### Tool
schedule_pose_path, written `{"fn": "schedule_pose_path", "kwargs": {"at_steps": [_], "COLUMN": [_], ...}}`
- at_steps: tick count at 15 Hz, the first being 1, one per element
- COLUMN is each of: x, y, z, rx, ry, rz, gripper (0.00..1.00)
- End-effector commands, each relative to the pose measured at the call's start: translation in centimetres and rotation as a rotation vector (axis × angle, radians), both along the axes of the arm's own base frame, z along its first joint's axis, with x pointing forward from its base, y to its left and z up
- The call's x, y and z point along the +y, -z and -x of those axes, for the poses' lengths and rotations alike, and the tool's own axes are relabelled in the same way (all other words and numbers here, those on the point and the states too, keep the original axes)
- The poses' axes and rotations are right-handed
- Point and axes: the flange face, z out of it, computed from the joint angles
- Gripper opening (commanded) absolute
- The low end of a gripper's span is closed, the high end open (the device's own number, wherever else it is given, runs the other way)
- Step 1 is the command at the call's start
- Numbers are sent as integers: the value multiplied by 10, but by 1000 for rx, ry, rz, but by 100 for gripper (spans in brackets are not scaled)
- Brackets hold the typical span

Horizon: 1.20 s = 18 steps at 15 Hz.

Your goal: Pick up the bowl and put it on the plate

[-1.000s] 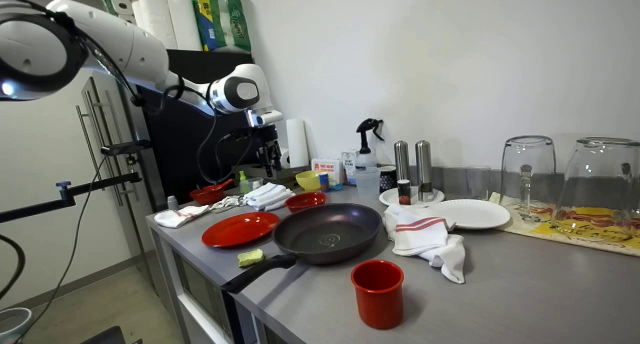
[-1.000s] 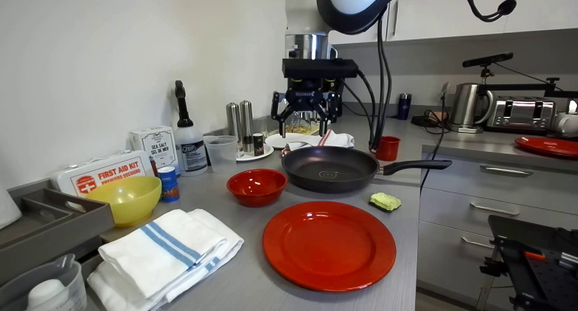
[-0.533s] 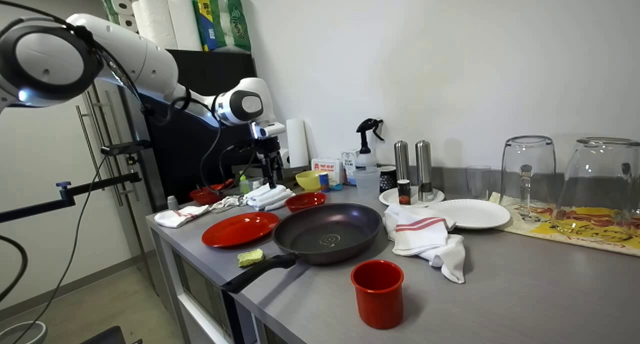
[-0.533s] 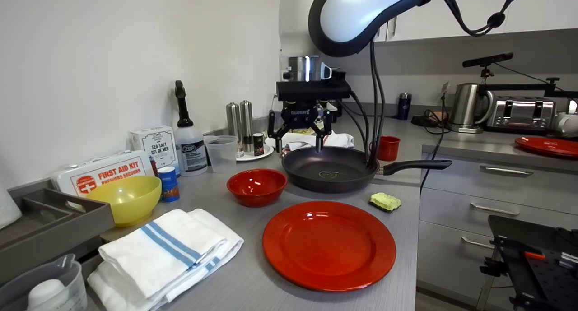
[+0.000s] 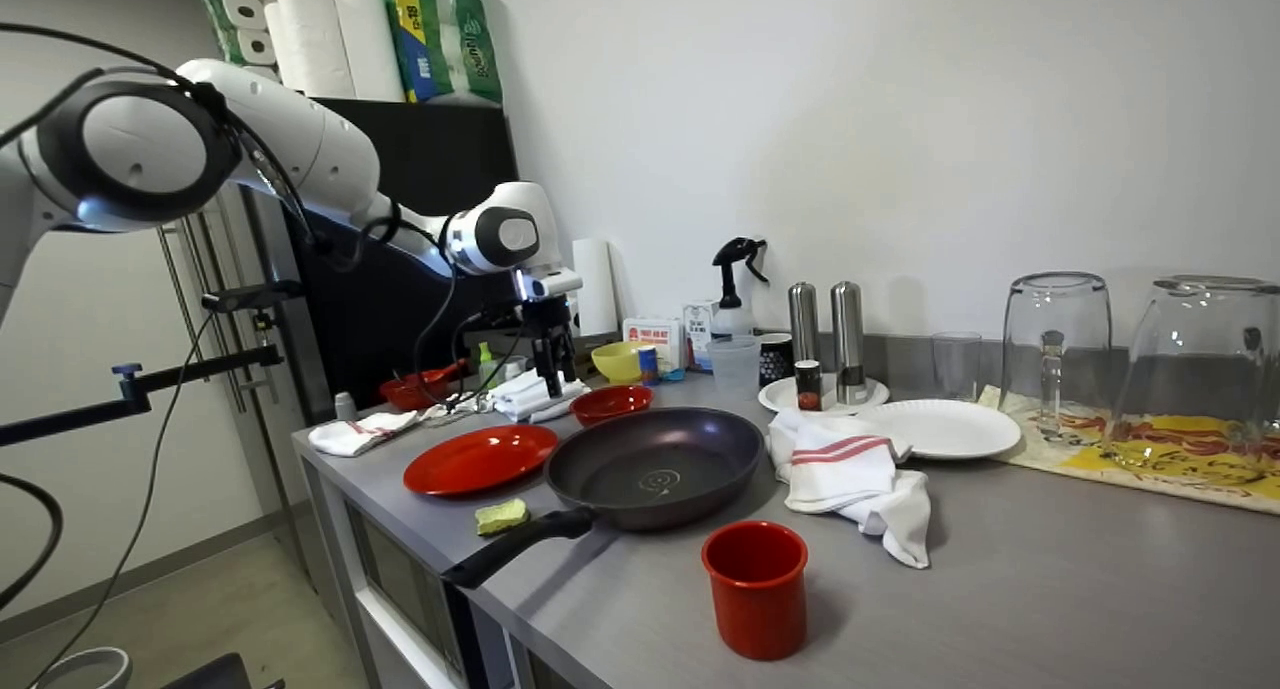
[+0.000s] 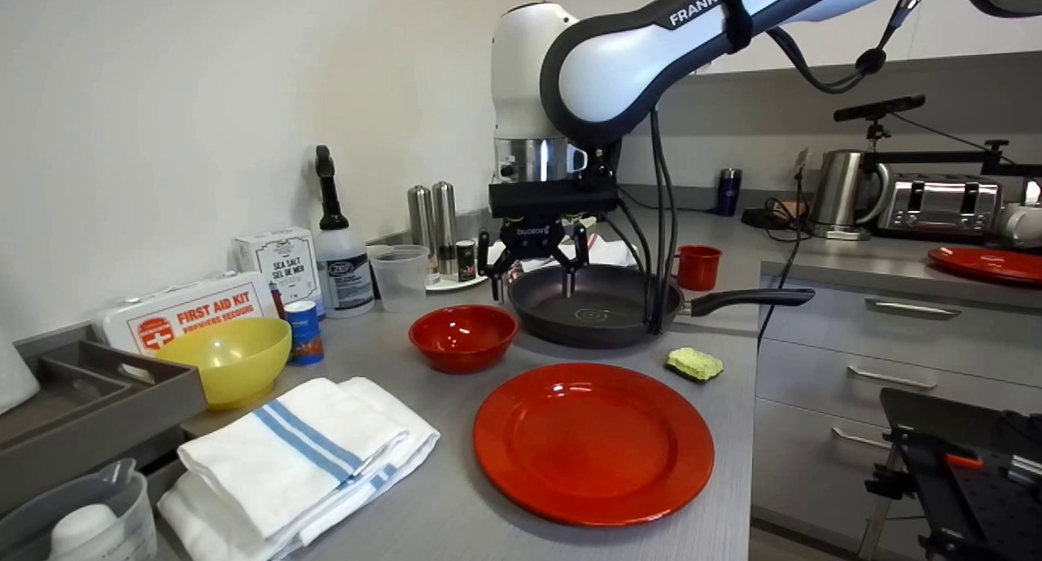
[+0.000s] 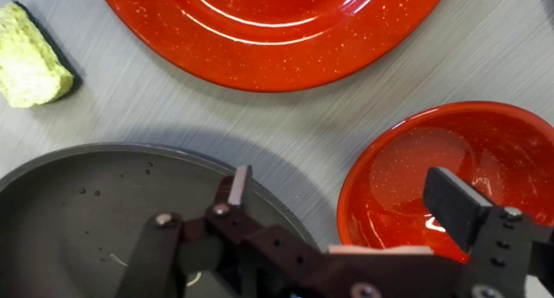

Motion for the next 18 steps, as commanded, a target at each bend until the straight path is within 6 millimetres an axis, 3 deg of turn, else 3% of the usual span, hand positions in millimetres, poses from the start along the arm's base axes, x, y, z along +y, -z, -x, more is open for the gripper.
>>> {"fn": "schedule_pose_path", "kwargs": {"at_steps": [1,15,18], "x": [4,5,2], "y": [0,0,1], "z": [-10,-20,-14], "rx": [-27,-110,-88], "ry": [5,-25,-14], "rz": [12,15,0], "gripper": [100,100,100]}}
